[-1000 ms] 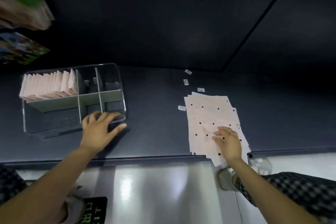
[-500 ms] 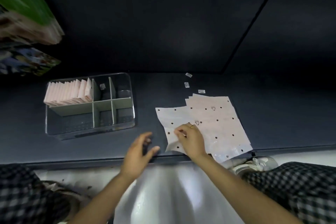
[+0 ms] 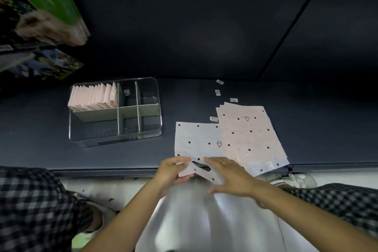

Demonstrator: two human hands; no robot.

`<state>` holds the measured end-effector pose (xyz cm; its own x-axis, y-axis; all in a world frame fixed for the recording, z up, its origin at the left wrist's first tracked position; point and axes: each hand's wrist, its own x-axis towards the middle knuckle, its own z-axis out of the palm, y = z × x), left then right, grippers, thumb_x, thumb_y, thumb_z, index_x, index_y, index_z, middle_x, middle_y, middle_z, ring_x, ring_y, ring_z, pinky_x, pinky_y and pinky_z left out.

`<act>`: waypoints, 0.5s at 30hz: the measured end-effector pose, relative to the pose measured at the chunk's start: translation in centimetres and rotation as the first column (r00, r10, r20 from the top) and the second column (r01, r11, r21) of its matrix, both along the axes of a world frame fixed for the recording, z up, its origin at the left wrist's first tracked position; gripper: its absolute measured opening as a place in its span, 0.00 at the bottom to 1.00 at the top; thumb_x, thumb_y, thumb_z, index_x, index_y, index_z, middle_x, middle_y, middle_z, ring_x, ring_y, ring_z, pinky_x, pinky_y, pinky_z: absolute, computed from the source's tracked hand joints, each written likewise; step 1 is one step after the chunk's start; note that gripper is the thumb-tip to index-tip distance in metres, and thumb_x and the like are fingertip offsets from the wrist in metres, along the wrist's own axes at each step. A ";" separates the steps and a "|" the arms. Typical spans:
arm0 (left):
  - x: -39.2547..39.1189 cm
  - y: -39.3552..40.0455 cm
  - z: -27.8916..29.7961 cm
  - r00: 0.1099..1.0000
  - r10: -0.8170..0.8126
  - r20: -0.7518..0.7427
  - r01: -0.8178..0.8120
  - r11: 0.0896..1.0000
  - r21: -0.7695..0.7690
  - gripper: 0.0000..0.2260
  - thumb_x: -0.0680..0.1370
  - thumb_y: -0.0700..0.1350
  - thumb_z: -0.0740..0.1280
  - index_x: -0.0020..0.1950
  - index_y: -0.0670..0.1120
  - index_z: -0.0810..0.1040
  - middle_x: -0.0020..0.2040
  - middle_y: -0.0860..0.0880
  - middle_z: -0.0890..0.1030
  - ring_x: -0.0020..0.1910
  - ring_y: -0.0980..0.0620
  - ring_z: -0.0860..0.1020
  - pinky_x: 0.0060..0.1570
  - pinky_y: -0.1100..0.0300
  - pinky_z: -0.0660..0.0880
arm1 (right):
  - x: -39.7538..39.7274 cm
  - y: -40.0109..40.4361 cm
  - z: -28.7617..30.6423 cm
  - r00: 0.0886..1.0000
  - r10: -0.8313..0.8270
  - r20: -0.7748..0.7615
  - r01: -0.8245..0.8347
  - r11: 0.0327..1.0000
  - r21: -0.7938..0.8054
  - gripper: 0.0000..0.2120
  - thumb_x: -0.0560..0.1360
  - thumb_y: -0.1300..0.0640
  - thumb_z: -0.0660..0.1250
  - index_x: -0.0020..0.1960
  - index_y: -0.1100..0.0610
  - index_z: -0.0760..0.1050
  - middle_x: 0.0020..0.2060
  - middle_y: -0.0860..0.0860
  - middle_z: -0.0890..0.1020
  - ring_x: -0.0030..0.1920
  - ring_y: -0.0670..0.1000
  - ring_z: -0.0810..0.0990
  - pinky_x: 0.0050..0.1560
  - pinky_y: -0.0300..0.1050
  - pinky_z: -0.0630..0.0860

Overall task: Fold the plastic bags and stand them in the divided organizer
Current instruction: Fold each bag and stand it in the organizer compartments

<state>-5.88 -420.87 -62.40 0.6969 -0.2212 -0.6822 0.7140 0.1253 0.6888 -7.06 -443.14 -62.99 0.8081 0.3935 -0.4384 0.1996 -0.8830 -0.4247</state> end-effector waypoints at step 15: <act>3.0 1.3 0.3 0.842 0.348 0.412 -0.477 0.836 0.270 0.12 0.81 0.46 0.61 0.53 0.41 0.79 0.38 0.47 0.79 0.36 0.51 0.76 0.38 0.60 0.77 | 10.3 1.9 3.6 0.982 -0.154 0.114 0.146 0.986 0.078 0.12 0.75 0.50 0.67 0.34 0.51 0.71 0.34 0.46 0.74 0.42 0.50 0.72 0.42 0.46 0.68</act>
<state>-2.87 -419.60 -62.06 0.8633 0.3469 -0.3666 0.3693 0.0609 0.9273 3.25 -441.26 -59.36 0.9048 0.2901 -0.3117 0.1200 -0.8760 -0.4671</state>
